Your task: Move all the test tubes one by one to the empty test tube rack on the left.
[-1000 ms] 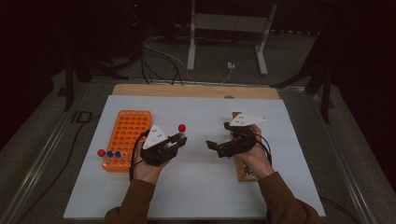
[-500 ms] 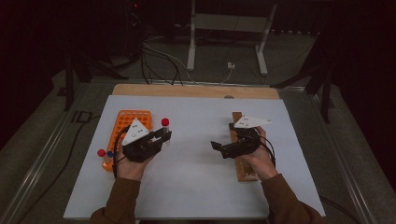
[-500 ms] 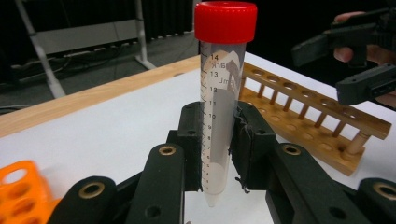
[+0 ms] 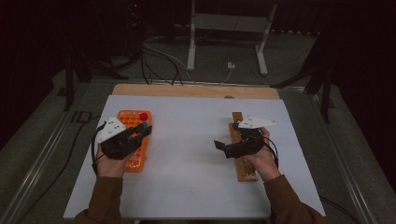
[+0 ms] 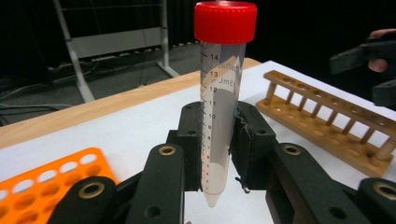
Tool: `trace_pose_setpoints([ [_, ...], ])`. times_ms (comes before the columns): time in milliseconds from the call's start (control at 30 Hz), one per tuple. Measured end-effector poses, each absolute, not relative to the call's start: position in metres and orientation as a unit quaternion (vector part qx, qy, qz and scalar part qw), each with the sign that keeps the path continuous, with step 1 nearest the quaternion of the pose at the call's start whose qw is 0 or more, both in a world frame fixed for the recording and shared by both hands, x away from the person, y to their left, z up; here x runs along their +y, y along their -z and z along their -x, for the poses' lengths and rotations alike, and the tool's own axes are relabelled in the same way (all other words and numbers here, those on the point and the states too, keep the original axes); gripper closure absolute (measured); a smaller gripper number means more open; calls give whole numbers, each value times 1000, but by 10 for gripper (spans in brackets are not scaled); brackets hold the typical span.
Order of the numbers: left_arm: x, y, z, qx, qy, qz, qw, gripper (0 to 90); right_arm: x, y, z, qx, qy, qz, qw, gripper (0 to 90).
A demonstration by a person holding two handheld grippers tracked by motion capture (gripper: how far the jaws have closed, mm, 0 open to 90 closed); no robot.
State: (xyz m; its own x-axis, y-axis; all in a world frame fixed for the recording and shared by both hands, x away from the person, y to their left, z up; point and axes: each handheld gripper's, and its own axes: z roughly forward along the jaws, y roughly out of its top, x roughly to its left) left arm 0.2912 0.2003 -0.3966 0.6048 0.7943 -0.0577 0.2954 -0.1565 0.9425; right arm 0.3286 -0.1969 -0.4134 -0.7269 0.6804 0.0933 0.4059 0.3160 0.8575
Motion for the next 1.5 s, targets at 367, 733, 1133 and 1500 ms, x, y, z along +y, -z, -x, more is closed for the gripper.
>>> trace_pose_setpoints([
  [367, 230, 401, -290, 399, -257, -710, 520, 747, -201, 414, -327, 795, -479, -342, 144, 0],
  [733, 256, 407, -291, 421, -267, -700, 511, 747, -205, 415, -327, 792, -482, -345, 143, 0],
  [1133, 288, 423, -284, 456, -273, -687, 495, 747, -209, 418, -326, 790, -483, -350, 140, 0],
  [1500, 318, 446, -276, 491, -259, -682, 478, 747, -205, 421, -326, 792, -482, -349, 137, 0],
])
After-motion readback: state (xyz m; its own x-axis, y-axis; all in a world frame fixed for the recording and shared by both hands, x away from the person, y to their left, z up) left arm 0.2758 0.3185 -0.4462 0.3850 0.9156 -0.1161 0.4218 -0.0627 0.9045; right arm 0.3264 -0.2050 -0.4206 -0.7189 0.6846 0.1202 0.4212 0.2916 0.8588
